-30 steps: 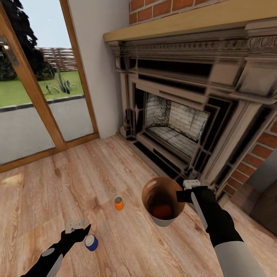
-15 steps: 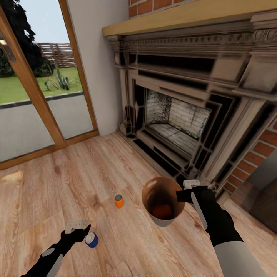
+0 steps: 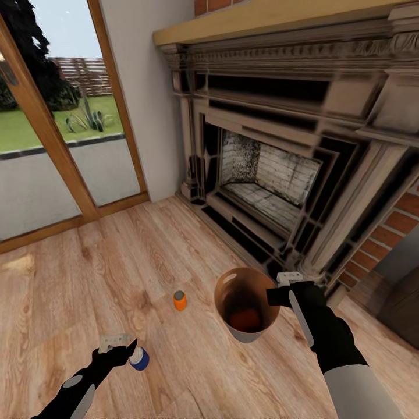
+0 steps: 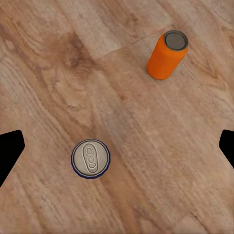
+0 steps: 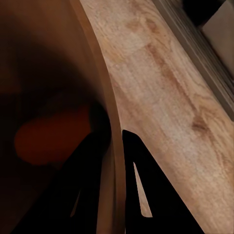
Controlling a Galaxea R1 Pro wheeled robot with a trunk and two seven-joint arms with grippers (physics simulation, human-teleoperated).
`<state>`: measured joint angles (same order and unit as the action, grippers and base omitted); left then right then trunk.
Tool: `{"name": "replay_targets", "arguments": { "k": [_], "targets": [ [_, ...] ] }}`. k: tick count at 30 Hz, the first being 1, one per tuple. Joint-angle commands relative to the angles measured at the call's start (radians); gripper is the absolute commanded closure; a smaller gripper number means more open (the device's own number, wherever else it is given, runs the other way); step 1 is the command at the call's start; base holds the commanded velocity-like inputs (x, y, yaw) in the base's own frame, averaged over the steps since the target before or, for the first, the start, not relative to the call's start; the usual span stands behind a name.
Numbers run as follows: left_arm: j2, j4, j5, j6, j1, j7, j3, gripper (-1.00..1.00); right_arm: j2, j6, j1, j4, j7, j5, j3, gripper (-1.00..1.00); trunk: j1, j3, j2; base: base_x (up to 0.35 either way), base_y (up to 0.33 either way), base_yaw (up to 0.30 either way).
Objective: Put the three can of soda from the living room inside the tash can in the kitchen.
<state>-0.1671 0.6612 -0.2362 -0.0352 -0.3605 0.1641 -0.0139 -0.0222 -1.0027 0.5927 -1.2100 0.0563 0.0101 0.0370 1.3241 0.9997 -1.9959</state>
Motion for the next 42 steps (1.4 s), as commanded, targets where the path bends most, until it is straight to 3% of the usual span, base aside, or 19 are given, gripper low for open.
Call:
{"name": "replay_targets", "arguments": {
  "k": [1, 11, 24, 42],
  "targets": [
    [0.000, 0.000, 0.000, 0.000, 0.000, 0.000, 0.000, -1.00, 0.000, 0.000, 0.001, 0.000, 0.004, -0.015, 0.000, 1.00, 0.000, 0.002, 0.000, 0.086, 0.000, 0.000],
    [-0.003, 0.000, 0.000, 0.000, 0.000, 0.000, 0.000, -1.00, 0.001, 0.001, 0.000, 0.000, 0.004, -0.015, 0.000, 1.00, 0.000, 0.008, 0.000, 0.206, 0.000, 0.000],
    [-0.019, 0.000, 0.000, 0.000, 0.000, 0.000, 0.000, -1.00, 0.001, 0.001, -0.001, 0.000, 0.004, -0.015, 0.000, 1.00, 0.000, 0.025, 0.000, 0.011, 0.000, 0.000],
    [-0.020, 0.000, -0.001, 0.007, 0.000, -0.002, -0.003, -1.00, 0.001, 0.001, -0.001, 0.001, 0.004, -0.015, 0.000, 1.00, 0.000, 0.053, 0.000, 0.000, 0.000, 0.000]
  ]
}}
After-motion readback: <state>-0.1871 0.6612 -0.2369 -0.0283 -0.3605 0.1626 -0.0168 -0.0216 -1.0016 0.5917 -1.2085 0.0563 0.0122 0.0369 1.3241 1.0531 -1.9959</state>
